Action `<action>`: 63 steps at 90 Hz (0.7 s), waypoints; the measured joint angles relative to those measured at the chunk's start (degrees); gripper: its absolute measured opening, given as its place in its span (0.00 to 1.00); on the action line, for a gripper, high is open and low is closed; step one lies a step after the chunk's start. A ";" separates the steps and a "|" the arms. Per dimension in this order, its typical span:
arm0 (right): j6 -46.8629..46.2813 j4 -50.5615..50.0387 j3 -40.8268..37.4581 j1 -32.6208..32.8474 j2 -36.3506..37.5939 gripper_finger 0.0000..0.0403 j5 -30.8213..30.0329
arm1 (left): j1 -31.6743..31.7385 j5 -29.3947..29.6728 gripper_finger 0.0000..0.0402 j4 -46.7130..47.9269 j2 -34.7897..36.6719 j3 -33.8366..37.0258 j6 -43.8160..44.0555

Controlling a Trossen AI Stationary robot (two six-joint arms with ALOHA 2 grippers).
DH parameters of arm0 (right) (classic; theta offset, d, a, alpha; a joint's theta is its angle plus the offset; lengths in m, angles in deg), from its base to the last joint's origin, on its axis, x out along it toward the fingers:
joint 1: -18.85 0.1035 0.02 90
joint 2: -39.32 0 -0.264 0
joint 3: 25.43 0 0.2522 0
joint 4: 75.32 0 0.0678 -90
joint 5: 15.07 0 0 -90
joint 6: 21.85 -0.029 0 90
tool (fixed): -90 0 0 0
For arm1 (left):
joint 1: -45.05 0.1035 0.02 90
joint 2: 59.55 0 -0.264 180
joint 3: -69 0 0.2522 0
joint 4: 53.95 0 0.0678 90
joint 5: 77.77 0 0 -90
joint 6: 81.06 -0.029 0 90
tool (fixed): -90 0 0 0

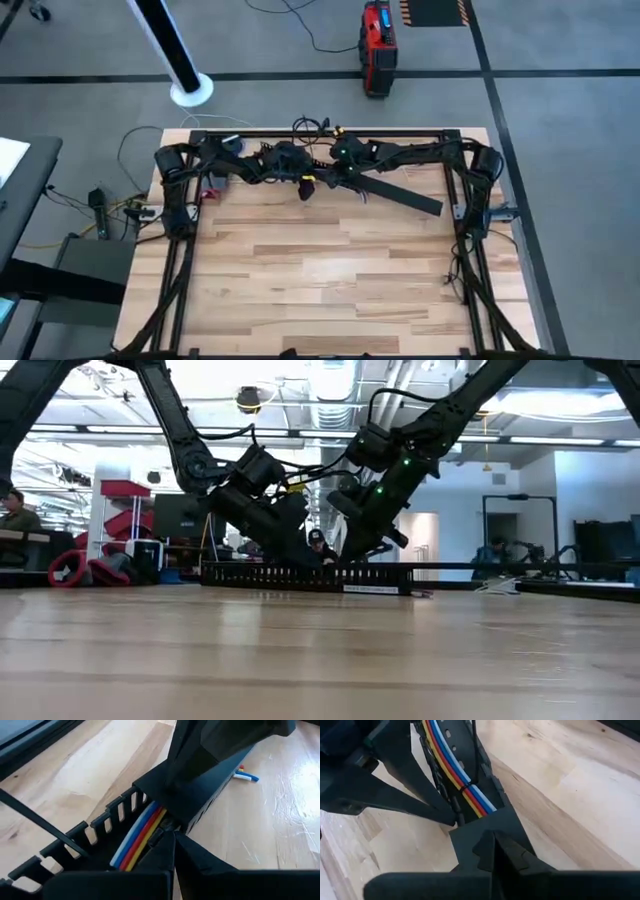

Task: Ziptie cables
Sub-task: Close the black cable duct

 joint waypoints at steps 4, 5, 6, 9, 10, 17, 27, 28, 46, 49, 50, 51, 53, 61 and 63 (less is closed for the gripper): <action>0.55 -0.46 0.10 0.00 0.96 0.00 -0.24 | 0.18 -0.07 0.00 0.00 -0.01 0.00 0.00; 0.69 -0.59 0.11 0.00 1.13 0.00 -0.27 | 0.22 -0.10 0.00 0.00 -0.03 0.00 0.00; 0.93 -0.69 0.12 0.02 1.26 0.00 -0.31 | 0.25 -0.14 0.00 0.00 -0.04 0.00 0.00; 1.43 -0.99 0.20 0.02 1.77 0.00 -0.36 | 0.32 -0.20 0.00 -0.02 -0.04 -0.03 -0.11; 1.52 -1.17 0.23 0.02 1.98 0.00 -0.35 | 0.35 -0.21 0.00 -0.02 -0.04 -0.05 -0.15; 2.03 -4.73 0.64 0.10 3.45 0.00 0.18 | 0.40 -0.21 0.00 -0.02 -0.08 -0.11 -0.26; 3.35 -9.47 1.58 0.79 4.24 0.00 0.20 | 0.49 0.11 0.00 0.02 -0.08 -0.11 -0.27; 3.46 -9.98 1.58 0.89 4.27 0.00 0.10 | 0.51 0.15 0.00 0.07 -0.08 -0.11 -0.31; 3.90 -13.78 1.62 2.86 4.38 0.00 -4.82 | 0.58 0.49 0.00 0.36 -0.09 -0.11 -0.66; 4.09 -14.16 1.62 3.12 4.38 0.00 -6.28 | 0.59 0.57 0.00 0.40 -0.09 -0.09 -0.67; 4.11 -14.31 1.62 3.18 4.38 0.00 -6.80 | 0.59 0.65 0.00 0.41 -0.08 -0.09 -0.67; 4.13 -14.44 1.62 3.22 4.38 0.00 -7.23 | 0.60 0.71 0.00 0.42 -0.08 -0.09 -0.67; 4.15 -14.64 1.62 3.31 4.38 0.00 -7.95 | 0.60 0.72 0.00 0.45 -0.10 -0.09 -0.66; 4.33 -15.09 1.63 3.03 4.38 0.00 -9.85 | 0.64 0.87 0.00 0.71 -0.10 -0.07 -0.62; 4.31 -15.39 1.66 2.93 4.38 0.00 -10.23 | 0.64 0.88 0.00 0.78 -0.10 -0.07 -0.58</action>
